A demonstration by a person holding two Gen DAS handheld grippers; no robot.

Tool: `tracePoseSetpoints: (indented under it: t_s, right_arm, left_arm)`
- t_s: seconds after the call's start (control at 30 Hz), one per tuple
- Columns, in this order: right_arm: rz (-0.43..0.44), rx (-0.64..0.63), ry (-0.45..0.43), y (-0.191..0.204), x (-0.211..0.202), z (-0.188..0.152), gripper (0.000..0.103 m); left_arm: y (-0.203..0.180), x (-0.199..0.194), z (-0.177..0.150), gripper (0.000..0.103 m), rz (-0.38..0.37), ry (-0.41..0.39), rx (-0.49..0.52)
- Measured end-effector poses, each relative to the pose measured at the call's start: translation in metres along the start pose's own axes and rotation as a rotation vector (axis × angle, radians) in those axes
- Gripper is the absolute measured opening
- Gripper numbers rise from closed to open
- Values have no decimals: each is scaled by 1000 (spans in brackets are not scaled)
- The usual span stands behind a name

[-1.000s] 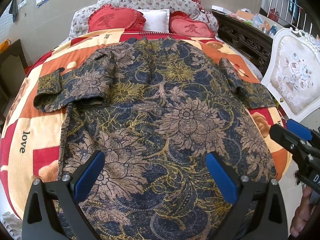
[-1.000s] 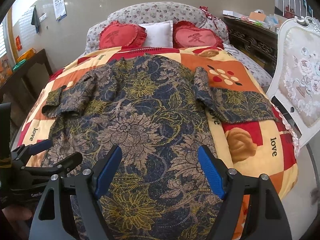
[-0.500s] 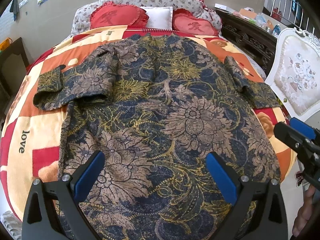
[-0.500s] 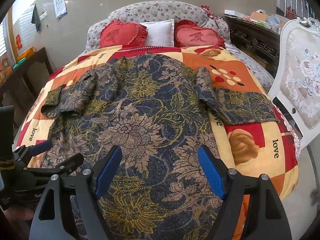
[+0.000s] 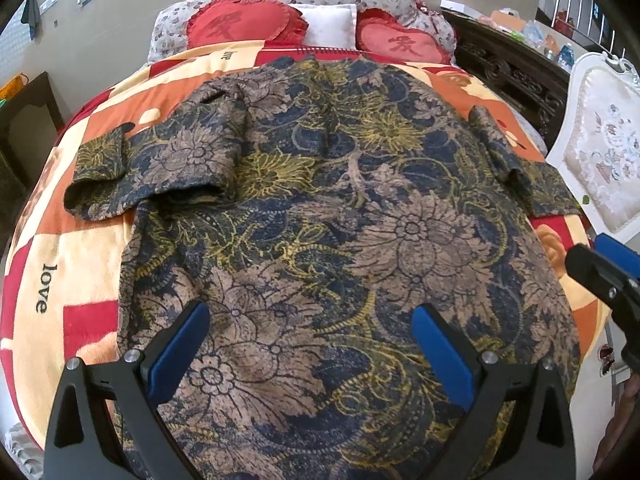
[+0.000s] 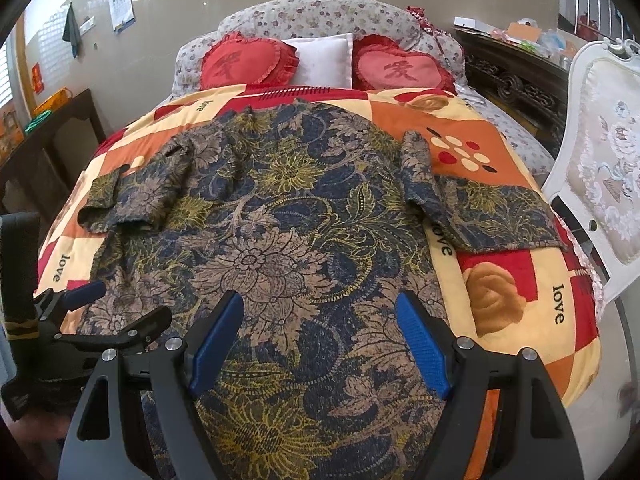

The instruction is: Fold small clothes

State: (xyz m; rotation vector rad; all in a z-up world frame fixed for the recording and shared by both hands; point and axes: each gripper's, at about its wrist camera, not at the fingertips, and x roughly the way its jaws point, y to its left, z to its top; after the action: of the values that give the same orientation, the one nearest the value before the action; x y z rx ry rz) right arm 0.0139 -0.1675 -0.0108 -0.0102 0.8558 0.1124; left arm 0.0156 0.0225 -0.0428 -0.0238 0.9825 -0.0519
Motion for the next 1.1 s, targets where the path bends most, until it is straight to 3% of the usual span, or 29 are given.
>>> tracePoseSetpoints:
  t_s: [0.4,0.53,0.77,0.9,1.1]
  right_arm:
    - [-29,-6,7,2,22,11,85]
    - [-33,13,-9,0,37,23,85]
    - [-59,4,-1,5,102,43,85]
    - [-65,7,-4,11,133,52,85]
    - [-97,-20,19,17,170,38,85]
  left_arm:
    - [8,18,12,103,24,10,-13]
    - [7,30,26,103,55,-52,21]
    - [26,57,60,103,87,-161,28]
    - [42,77,72,103,145,-126,26]
    - [86,58,100,103,98,-159,26]
